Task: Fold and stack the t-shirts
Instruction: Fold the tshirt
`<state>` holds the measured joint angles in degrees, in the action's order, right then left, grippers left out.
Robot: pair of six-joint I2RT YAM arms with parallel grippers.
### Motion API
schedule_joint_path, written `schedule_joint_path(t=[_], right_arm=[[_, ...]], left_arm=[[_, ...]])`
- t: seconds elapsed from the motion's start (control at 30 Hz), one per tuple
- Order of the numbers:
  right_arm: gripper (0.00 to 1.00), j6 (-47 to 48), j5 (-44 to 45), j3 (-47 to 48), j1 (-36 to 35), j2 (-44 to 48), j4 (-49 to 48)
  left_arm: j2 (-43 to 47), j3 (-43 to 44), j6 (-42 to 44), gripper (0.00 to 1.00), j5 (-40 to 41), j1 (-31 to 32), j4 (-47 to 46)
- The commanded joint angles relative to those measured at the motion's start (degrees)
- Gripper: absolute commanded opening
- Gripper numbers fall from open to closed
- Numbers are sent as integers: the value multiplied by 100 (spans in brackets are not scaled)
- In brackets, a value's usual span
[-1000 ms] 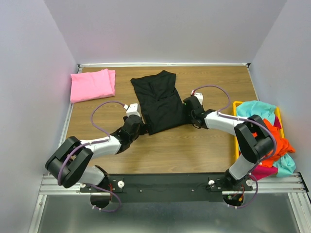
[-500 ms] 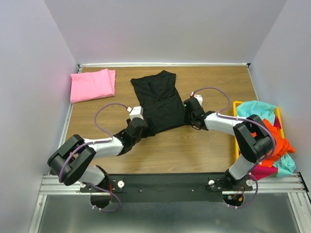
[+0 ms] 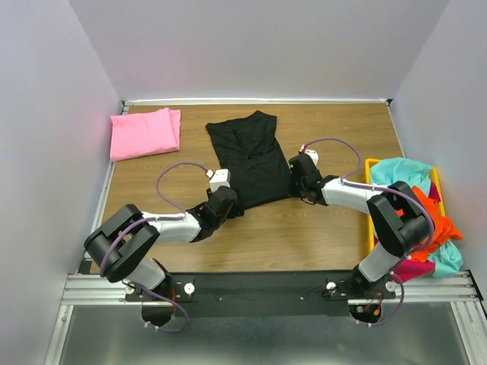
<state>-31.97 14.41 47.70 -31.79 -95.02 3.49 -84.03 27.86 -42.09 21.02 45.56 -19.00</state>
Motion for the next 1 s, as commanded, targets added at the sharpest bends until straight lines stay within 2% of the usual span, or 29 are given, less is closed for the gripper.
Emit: schedule_joint_path(t=[0.0,0.23,0.3,0.57,0.6,0.77,0.87,0.9,0.93,0.97], right_arm=[[4,-3,-123,-130,6,1,205],[4,-3,-114,-147,6,63,196],[4,-3,-114,-139,6,72,196],[3,-3,-141,-147,6,107,188],[3,-3,-141,-156,6,115,170],[3,-11,-149,-182,6,168,161],[3,-20,-141,-200,6,221,170],[2,-20,-149,-200,6,238,161],[2,-20,-149,-200,6,256,161],[2,-29,-184,-217,6,326,161]], left_arm=[[-184,150,-142,65,201,120,221],[-149,106,-344,59,395,225,617],[-114,45,-423,54,377,269,644],[-272,-17,-643,51,351,418,688],[-315,-8,-643,44,342,436,688],[-360,-43,-775,43,351,462,758],[-368,-96,-819,27,386,480,775],[-395,-88,-819,27,394,480,775],[-412,-79,-801,19,403,480,767],[-439,-70,-784,18,403,480,767]])
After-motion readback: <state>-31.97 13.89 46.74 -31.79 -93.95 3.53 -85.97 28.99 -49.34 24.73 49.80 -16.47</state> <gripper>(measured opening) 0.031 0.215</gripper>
